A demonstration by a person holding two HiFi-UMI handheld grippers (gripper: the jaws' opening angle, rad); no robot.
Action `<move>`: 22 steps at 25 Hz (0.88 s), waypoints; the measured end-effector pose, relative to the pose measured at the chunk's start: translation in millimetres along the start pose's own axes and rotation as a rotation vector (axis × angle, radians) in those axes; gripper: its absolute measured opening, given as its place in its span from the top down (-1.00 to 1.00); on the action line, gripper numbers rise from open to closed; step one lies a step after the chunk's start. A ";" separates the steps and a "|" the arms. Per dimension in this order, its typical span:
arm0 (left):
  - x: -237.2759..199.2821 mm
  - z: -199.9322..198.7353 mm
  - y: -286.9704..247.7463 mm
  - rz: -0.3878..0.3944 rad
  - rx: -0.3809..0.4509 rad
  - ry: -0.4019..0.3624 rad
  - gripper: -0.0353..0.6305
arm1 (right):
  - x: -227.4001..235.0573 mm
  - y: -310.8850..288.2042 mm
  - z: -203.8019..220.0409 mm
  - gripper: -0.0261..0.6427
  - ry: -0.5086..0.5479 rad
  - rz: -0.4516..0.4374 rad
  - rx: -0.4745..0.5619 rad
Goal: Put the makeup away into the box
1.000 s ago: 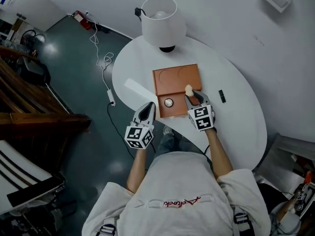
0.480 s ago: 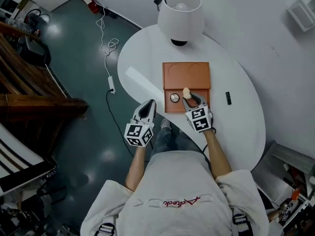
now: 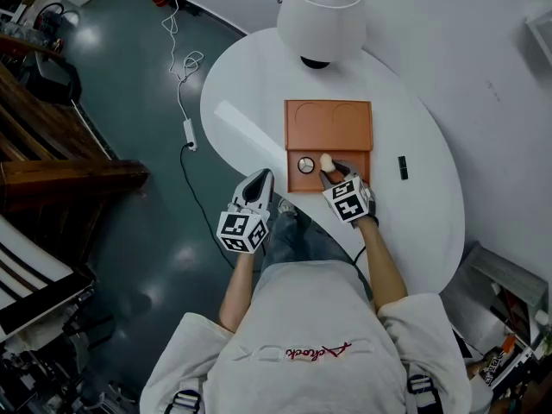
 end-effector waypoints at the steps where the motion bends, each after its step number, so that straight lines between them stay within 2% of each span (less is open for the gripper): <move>1: -2.0 1.1 0.1 -0.003 -0.001 0.003 0.85 | -0.8 -2.3 0.0 0.45 0.008 -0.003 -0.015; 8: -4.1 4.9 -4.7 -0.006 -0.010 0.023 0.85 | -4.6 -9.2 1.2 0.40 0.042 -0.010 -0.080; 13: -2.2 2.9 -7.8 0.003 -0.013 0.019 0.85 | -3.4 -7.2 -0.7 0.32 0.030 0.000 -0.052; 22: 6.5 -1.3 -6.9 0.033 -0.012 -0.004 0.85 | 1.2 10.9 -6.4 0.35 0.007 0.051 0.026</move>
Point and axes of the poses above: the fingertips, and each gripper's own axes: y backward along the fingers, x to its right, z out of its underside, the point moved 6 cm from there along y, backward along the fingers, and after that the axes turned 11 degrees about z, right-handed, at the moved point
